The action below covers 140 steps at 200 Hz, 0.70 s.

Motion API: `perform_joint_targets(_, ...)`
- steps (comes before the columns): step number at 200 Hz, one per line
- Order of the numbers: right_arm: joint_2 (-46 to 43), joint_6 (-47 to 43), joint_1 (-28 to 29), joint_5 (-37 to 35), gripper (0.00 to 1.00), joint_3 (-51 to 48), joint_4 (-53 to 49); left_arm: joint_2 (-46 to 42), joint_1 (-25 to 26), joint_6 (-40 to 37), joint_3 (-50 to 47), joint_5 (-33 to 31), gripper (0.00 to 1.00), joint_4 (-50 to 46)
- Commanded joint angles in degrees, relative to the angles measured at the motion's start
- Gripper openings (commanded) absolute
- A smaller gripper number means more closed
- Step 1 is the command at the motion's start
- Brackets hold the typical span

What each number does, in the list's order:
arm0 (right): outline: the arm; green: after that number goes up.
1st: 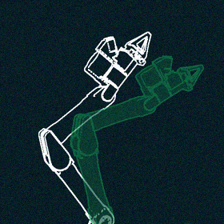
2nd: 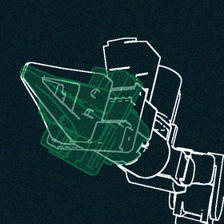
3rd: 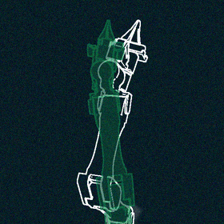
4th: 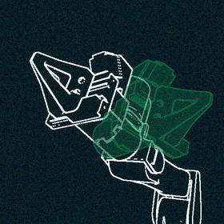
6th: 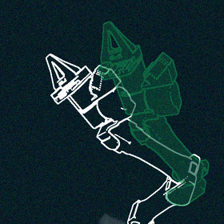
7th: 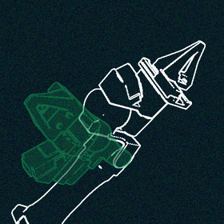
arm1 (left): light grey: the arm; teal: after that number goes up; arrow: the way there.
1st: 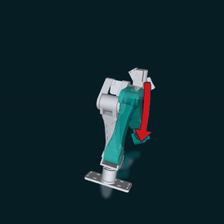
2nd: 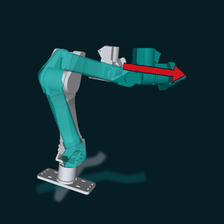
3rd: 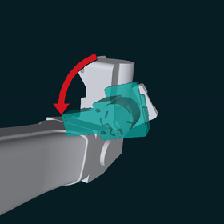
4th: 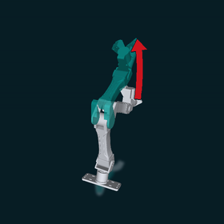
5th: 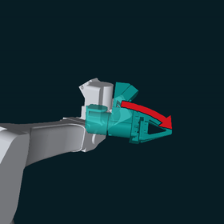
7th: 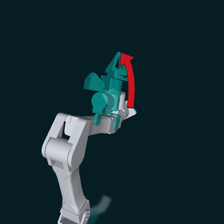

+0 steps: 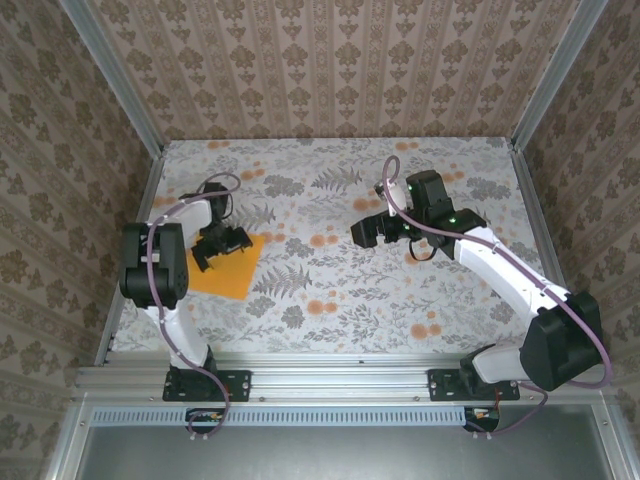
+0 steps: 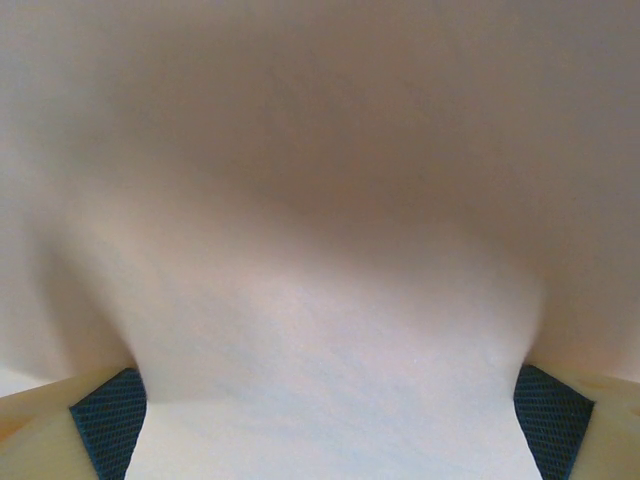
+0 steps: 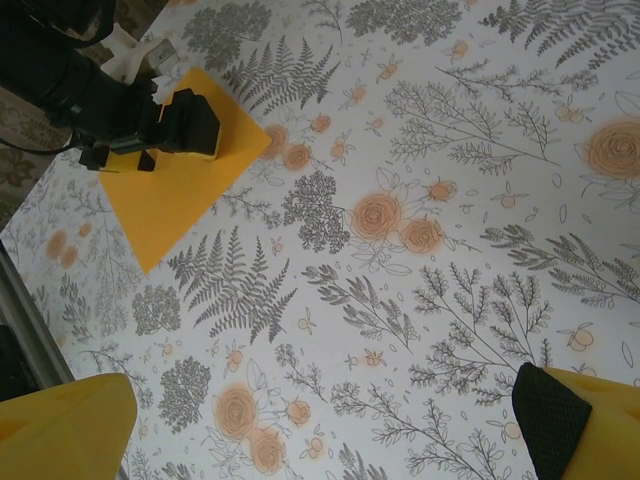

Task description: Fold a paper plane with a square sheet of paper (pick it up from the middle)

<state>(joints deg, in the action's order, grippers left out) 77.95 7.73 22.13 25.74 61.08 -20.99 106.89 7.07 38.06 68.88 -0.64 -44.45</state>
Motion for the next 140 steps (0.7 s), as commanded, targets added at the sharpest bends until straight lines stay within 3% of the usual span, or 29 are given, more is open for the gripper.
perform_joint_targets(1,-1.9,0.7,-0.5,-0.7,1.00,-1.7,0.4,-0.8,3.1,7.2,0.0,0.9,1.00,-3.2)
perform_joint_targets(93,-5.7,1.9,-2.6,0.7,1.00,-7.0,1.3,3.0,18.5,31.9,2.8,3.9,1.00,-1.9)
perform_joint_targets(140,-7.2,3.3,-5.6,5.4,1.00,-11.0,2.5,6.4,26.1,41.8,7.7,5.8,1.00,-1.2)
